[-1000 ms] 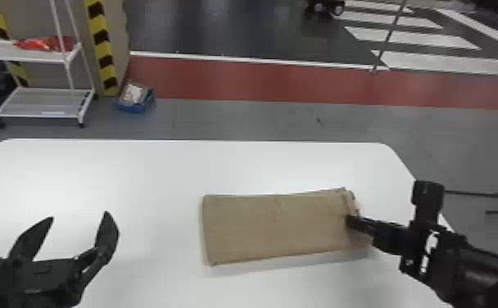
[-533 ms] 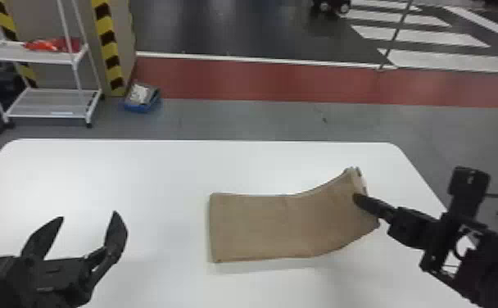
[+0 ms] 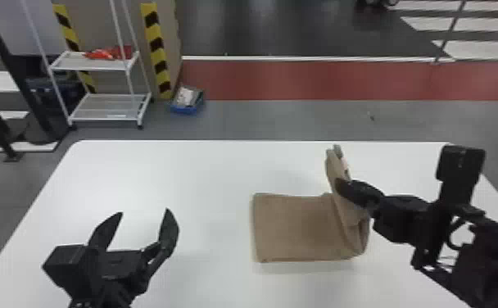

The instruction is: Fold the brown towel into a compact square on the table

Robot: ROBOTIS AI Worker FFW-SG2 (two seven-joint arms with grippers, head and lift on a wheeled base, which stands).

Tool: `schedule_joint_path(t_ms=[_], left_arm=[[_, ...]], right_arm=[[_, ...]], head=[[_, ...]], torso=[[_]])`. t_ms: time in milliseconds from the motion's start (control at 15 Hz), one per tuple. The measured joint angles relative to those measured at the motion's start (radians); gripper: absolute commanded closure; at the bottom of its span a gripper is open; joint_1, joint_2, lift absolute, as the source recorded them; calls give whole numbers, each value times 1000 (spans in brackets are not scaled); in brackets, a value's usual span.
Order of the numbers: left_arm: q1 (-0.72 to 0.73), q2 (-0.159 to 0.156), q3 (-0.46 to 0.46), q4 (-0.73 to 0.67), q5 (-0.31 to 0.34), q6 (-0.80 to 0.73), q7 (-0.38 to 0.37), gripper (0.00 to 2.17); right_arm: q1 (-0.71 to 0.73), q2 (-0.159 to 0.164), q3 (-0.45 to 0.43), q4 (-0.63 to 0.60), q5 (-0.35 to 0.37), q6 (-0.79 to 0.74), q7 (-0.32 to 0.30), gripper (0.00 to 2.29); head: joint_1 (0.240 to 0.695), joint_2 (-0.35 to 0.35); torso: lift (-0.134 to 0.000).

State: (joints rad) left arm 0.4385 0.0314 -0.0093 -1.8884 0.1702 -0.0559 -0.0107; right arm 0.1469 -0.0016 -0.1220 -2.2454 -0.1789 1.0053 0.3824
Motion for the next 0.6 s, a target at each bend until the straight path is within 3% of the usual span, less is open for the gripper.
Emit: schedule_joint_path(t_ms=[133,200,333,400,600], left_arm=[[2,2,1,2,0,-1,-1,43],[2,2,1,4,0,-2,-1,46],[0,2,2,11,0,-3,-3,46],[-1,2,3,14,0,-3,-6,46],[-7,0,5,24,0,-3,-9,46]], right_arm=[[1,0,125,43,76,-58,-42,1845],[0,0,166,68,97,-76,-52,1605],[-3,0,231,113,132,-89,-53,83],[-3,0,248,126,140,-90,-47,-2],[7,0,262,149,116,-127,16,53]], head=[[695,98],[695,117],[695,150],[695,171],[695,200]], torso=[[-114],[-114],[-114],[-114],[-114]])
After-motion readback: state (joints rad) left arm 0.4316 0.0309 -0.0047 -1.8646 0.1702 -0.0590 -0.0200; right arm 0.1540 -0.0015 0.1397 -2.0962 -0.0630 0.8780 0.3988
